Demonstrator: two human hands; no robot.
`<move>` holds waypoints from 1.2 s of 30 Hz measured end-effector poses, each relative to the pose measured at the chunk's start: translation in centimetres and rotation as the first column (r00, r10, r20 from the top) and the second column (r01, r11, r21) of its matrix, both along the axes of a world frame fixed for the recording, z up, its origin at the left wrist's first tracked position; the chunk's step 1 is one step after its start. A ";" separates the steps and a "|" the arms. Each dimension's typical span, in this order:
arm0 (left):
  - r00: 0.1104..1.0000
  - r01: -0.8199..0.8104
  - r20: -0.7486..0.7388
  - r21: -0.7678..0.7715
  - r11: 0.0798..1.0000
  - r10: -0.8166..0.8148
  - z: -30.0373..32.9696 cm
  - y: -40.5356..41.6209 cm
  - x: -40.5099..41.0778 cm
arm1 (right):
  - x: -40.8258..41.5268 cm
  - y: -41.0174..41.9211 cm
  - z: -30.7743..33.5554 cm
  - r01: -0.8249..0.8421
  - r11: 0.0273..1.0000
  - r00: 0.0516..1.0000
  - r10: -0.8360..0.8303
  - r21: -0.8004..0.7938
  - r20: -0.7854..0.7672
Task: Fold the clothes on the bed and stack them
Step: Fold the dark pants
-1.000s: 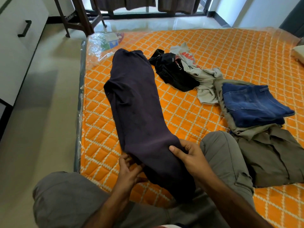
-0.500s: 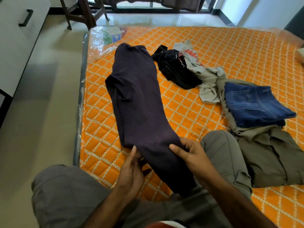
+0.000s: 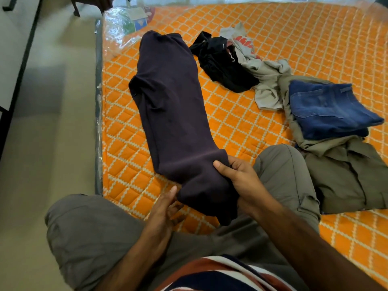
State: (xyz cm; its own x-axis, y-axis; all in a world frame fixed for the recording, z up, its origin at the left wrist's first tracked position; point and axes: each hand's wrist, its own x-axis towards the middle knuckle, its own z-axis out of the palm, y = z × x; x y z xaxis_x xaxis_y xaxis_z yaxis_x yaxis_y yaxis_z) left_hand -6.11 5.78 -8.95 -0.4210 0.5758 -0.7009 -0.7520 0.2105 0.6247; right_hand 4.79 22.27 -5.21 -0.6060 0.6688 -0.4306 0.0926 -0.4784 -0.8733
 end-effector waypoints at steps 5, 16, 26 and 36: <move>0.996 0.039 0.071 0.175 0.984 -0.053 2.1 1.7 1.0 | 0.0 -0.6 0.5 -0.005 0.995 0.999 0.001 -0.102 -0.041; 0.965 -0.001 -0.262 0.045 0.999 0.013 2.0 0.1 -0.8 | 1.2 -0.9 -0.6 -0.020 0.970 0.999 0.030 -0.243 0.040; 0.991 0.123 -0.069 0.164 0.979 -0.113 1.8 -0.3 -0.9 | 1.5 -1.3 -1.3 0.069 0.954 0.993 -0.036 -0.292 0.116; 0.737 0.356 -0.628 0.048 0.933 -0.249 3.4 1.1 -2.4 | 3.3 0.2 -0.6 -0.390 0.683 0.920 0.310 0.618 0.239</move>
